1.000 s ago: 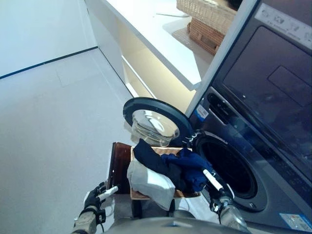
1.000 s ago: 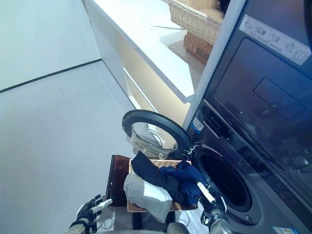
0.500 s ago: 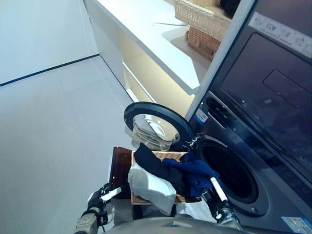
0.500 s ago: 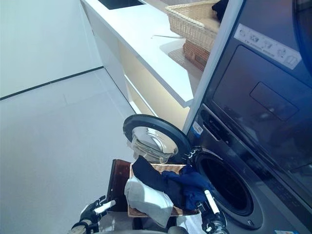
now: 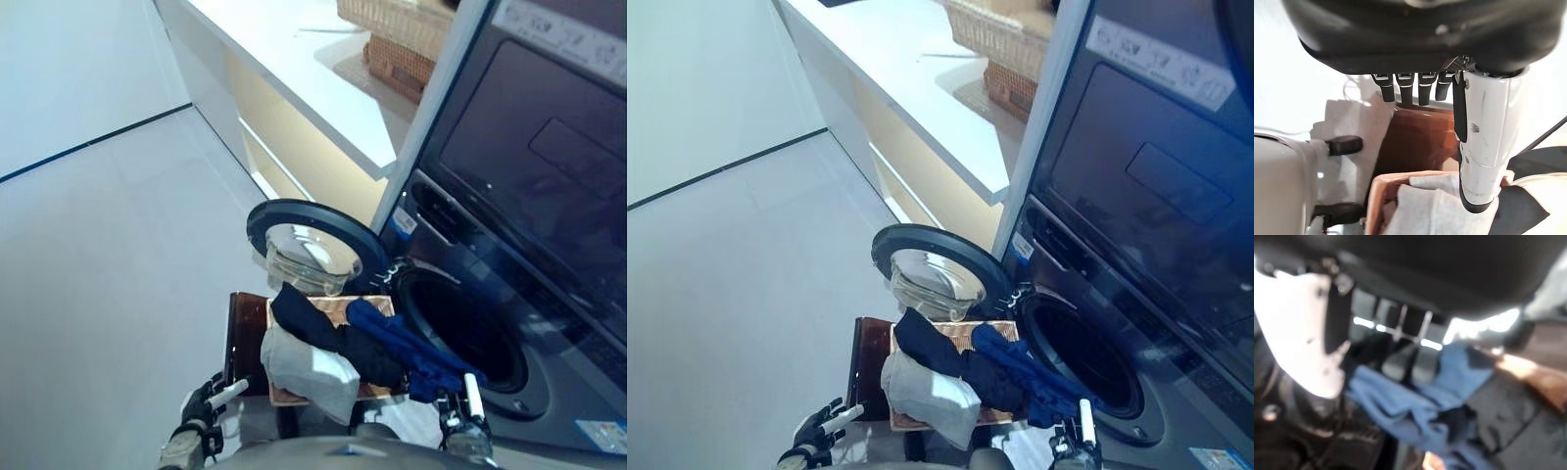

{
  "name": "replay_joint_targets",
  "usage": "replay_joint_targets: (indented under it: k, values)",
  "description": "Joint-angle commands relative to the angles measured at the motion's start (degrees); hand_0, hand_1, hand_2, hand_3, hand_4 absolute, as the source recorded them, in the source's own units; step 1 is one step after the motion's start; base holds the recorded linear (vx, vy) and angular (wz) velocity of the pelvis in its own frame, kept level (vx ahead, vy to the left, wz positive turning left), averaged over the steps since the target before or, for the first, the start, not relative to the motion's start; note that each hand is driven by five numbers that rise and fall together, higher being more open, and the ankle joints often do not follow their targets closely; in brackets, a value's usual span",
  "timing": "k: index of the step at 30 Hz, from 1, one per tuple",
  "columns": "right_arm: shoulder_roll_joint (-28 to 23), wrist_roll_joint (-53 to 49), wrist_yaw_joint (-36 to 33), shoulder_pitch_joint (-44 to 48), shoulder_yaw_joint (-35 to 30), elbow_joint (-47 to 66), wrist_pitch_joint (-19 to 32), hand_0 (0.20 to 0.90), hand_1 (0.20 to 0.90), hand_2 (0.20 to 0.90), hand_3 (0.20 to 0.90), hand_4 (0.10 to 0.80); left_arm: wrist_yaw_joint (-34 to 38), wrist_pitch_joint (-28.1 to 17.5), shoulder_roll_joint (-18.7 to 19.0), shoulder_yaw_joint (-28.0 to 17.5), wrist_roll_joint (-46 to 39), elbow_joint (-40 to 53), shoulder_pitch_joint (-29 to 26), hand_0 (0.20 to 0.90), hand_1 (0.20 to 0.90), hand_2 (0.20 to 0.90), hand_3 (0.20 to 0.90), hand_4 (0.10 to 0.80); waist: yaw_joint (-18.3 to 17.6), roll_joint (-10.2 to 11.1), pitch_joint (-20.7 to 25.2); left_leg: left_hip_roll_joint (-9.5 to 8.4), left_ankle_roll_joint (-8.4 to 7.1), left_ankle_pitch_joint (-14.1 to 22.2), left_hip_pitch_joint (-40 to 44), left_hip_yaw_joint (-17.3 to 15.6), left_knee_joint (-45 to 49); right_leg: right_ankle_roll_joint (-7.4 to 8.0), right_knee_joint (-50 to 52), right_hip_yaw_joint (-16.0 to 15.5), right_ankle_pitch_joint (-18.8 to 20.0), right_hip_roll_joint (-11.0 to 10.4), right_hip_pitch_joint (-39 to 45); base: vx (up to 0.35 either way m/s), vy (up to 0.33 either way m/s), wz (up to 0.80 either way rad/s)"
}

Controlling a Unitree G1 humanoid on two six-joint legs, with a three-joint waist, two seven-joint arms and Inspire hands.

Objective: Pick up the clothes and place them into the washing machine

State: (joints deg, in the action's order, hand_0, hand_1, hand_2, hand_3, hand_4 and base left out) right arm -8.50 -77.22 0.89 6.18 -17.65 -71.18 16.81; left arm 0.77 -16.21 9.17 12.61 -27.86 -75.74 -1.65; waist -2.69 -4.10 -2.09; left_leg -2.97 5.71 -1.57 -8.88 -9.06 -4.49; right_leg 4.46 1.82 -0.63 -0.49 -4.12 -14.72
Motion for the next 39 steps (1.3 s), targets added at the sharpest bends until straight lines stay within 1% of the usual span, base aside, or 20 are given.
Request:
replay_joint_targets:
  k: [1, 9, 11, 13, 18, 19, 22, 23, 24, 25, 26, 27, 28, 31, 32, 33, 36, 39]
  values:
    - [-2.24, -3.71, -1.32, 6.19, -3.61, 1.76, 6.91, 0.2, 0.2, 0.2, 0.2, 0.3, 1.86, -2.88, -0.63, -0.11, -1.97, -1.15, -2.74, 0.9, 0.9, 0.9, 0.9, 0.8, -0.07, 1.02, -1.29, -2.55, -3.66, 4.19, -2.12, 1.35, 3.28, -0.04, -2.36, -1.47, 4.5, -0.91, 0.91, -0.033, 0.016, 0.02]
    - [-6.12, -6.2, -5.08, 13.87, -6.1, 1.95, 11.25, 0.2, 0.2, 0.2, 0.2, 0.3, 2.75, -3.21, -0.94, 2.21, -3.25, -0.48, -3.64, 0.9, 0.9, 0.9, 0.9, 0.8, 1.11, -0.19, -2.79, -2.93, -3.77, 3.25, -4.91, 1.95, 3.39, -0.26, -2.25, -1.86, 4.91, -1.2, -1.6, -0.043, -0.004, 0.06]
    - [-6.41, -5.59, -5.45, 14.54, -5.71, 1.98, 11.18, 0.2, 0.2, 0.2, 0.2, 0.3, 2.84, -3.24, -1.04, 2.43, -3.38, -0.31, -3.87, 0.9, 0.9, 0.9, 0.9, 0.8, 1.19, -0.25, -2.93, -2.91, -3.83, 3.09, -5.24, 1.97, 3.44, -0.27, -2.26, -2.01, 5.03, -1.22, -1.83, -0.022, -0.017, 0.04]
    - [-6.44, -3.7, -5.29, 14.64, -3.69, 1.94, 10.33, 0.2, 0.2, 0.2, 0.2, 0.3, 3.01, -3.29, -1.02, 2.72, -3.15, -0.77, -4.29, 0.9, 0.9, 0.9, 0.9, 0.8, 1.49, 0.2, -2.94, -2.68, -3.95, 2.9, -5.45, 2.07, 3.34, -0.3, -2.35, -2.2, 5.17, -1.05, -2.03, -0.008, -0.041, 0.03]
    - [-5.44, -2.48, -3.86, 13.57, -1.83, 2.78, 9.41, 0.2, 0.2, 0.2, 0.2, 0.3, 3.03, -3.27, -0.83, 2.2, -2.84, -1.33, -4.55, 0.9, 0.9, 0.9, 0.9, 0.8, 1.49, 0.96, -2.59, -2.43, -4.08, 2.85, -5.61, 2.24, 3.33, -0.41, -2.34, -2.48, 5.04, -0.89, -2.03, 0.0, -0.005, 0.01]
    - [-5.0, -1.01, -3.47, 13.02, -0.37, 3.34, 8.91, 0.2, 0.2, 0.2, 0.2, 0.3, 2.95, -3.31, -0.78, 2.03, -2.95, -1.29, -4.73, 0.9, 0.9, 0.9, 0.9, 0.8, 1.49, 1.18, -2.54, -2.36, -4.12, 2.83, -5.59, 2.27, 3.37, -0.44, -2.28, -2.46, 5.0, -0.86, -2.0, 0.0, 0.0, 0.0]
    - [-3.0, 5.92, -3.12, 9.55, 5.69, 9.99, 7.8, 0.2, 0.2, 0.2, 0.2, 0.3, 3.26, -3.65, -0.1, 1.17, -3.0, -1.14, -5.08, 0.9, 0.9, 0.9, 0.9, 0.8, 1.15, 2.17, -2.41, -2.0, -4.32, 2.82, -5.34, 2.14, 3.62, -0.53, -2.16, -2.5, 4.91, -0.72, -1.65, 0.0, 0.0, 0.0]
    - [-2.21, 8.05, -3.53, 7.78, 7.64, 13.21, 7.78, 0.2, 0.2, 0.2, 0.2, 0.3, 3.52, -3.75, 0.18, 1.02, -2.77, -0.89, -4.99, 0.9, 0.9, 0.9, 0.9, 0.8, 0.93, 2.58, -2.28, -1.89, -4.39, 2.87, -5.15, 2.09, 3.76, -0.55, -2.15, -2.54, 4.85, -0.65, -1.38, 0.005, -0.034, -0.01]
    - [-1.73, 13.7, -4.39, 4.36, 12.06, 19.4, 7.09, 0.2, 0.2, 0.2, 0.2, 0.3, 4.13, -3.97, 0.72, 1.01, -1.81, 0.19, -4.98, 0.9, 0.9, 0.9, 0.9, 0.8, 0.68, 3.24, -2.22, -1.66, -4.5, 3.15, -4.42, 2.0, 4.0, -0.53, -2.06, -2.56, 4.7, -0.55, -0.6, 0.0, 0.0, 0.0]
    - [-1.65, 13.82, -4.58, 4.26, 12.12, 19.59, 7.08, 0.2, 0.2, 0.2, 0.2, 0.3, 4.15, -3.95, 0.75, 0.98, -1.79, 0.21, -4.94, 0.9, 0.9, 0.9, 0.9, 0.8, 0.64, 3.29, -2.04, -1.69, -4.5, 2.98, -4.63, 1.99, 3.95, -0.54, -2.15, -2.55, 4.86, -0.58, -0.79, 0.013, -0.032, -0.01]
    - [-2.05, 18.77, -5.49, 2.11, 14.87, 23.34, 6.52, 0.2, 0.2, 0.2, 0.2, 0.3, 4.87, -4.24, 1.28, 1.11, -0.4, 1.28, -5.09, 0.9, 0.9, 0.9, 0.9, 0.8, 0.46, 3.78, -2.01, -1.48, -4.6, 3.15, -4.05, 1.95, 4.14, -0.52, -2.06, -2.66, 4.69, -0.5, -0.15, 0.0, 0.0, 0.0]
    - [-2.21, 20.35, -5.65, 0.65, 16.4, 26.63, 6.21, 0.2, 0.2, 0.2, 0.2, 0.3, 5.27, -4.38, 1.66, 1.23, 0.11, 1.89, -5.09, 0.9, 0.9, 0.9, 0.9, 0.8, 0.35, 4.13, -1.68, -1.44, -4.63, 3.09, -4.01, 1.95, 4.15, -0.51, -2.17, -2.65, 4.78, -0.49, -0.01, 0.018, -0.035, -0.02]
    - [-2.72, 24.44, -6.39, -1.15, 18.57, 30.06, 5.79, 0.2, 0.2, 0.2, 0.2, 0.3, 5.93, -4.54, 2.06, 1.61, 1.5, 2.91, -5.05, 0.9, 0.9, 0.9, 0.9, 0.8, 0.22, 4.43, -1.53, -1.37, -4.67, 3.13, -3.64, 1.98, 4.19, -0.5, -2.22, -2.69, 4.7, -0.46, 0.44, 0.02, -0.032, -0.02]
    - [-6.28, 36.92, -7.27, -5.61, 23.77, 39.4, 3.85, 0.2, 0.2, 0.2, 0.2, 0.3, 8.64, -5.33, 3.83, 2.85, 7.31, 6.71, -5.77, 0.9, 0.9, 0.9, 0.9, 0.8, -0.27, 5.33, -0.85, -1.23, -4.81, 3.31, -2.3, 1.95, 4.15, -0.33, -2.37, -2.77, 4.49, -0.33, 1.91, 0.011, -0.009, -0.01]
    - [-6.28, 36.92, -7.27, -5.61, 23.77, 39.4, 3.84, 0.2, 0.2, 0.2, 0.2, 0.3, 8.64, -5.33, 3.83, 2.85, 7.31, 6.71, -5.77, 0.9, 0.9, 0.9, 0.9, 0.8, -0.27, 5.33, -0.83, -1.23, -4.81, 3.31, -2.32, 1.95, 4.15, -0.33, -2.36, -2.77, 4.49, -0.34, 1.89, 0.042, -0.025, 0.01]
    - [-9.38, 44.95, -7.24, -8.06, 25.96, 45.37, 2.96, 0.2, 0.2, 0.2, 0.2, 0.3, 11.03, -5.46, 5.33, 4.44, 13.64, 10.53, -6.34, 0.9, 0.9, 0.9, 0.9, 0.8, -0.45, 5.73, -0.3, -1.12, -4.87, 3.46, -1.3, 1.93, 4.01, -0.19, -2.58, -2.97, 4.25, -0.28, 2.99, 0.044, -0.018, -0.01]
    - [-11.88, 49.5, -5.33, -9.59, 27.44, 49.8, 2.26, 0.2, 0.2, 0.2, 0.2, 0.3, 13.95, -5.09, 7.33, 6.74, 23.13, 10.45, -8.2, 0.9, 0.9, 0.9, 0.9, 0.8, -0.73, 6.23, 0.55, -1.02, -4.97, 3.66, 0.34, 1.78, 3.66, -0.03, -2.94, -3.05, 3.97, -0.1, 4.5, 0.05, -0.017, -0.03]
    - [-14.58, 49.61, -2.4, -11.77, 27.69, 56.75, 1.99, 0.2, 0.2, 0.2, 0.2, 0.3, 15.6, -4.48, 8.93, 9.44, 30.16, 12.37, -9.4, 0.9, 0.9, 0.9, 0.9, 0.8, -0.99, 6.61, 1.73, -0.96, -5.04, 3.93, 1.74, 1.43, 3.08, 0.15, -3.59, -3.0, 3.9, 0.07, 5.71, 0.048, -0.009, -0.07]
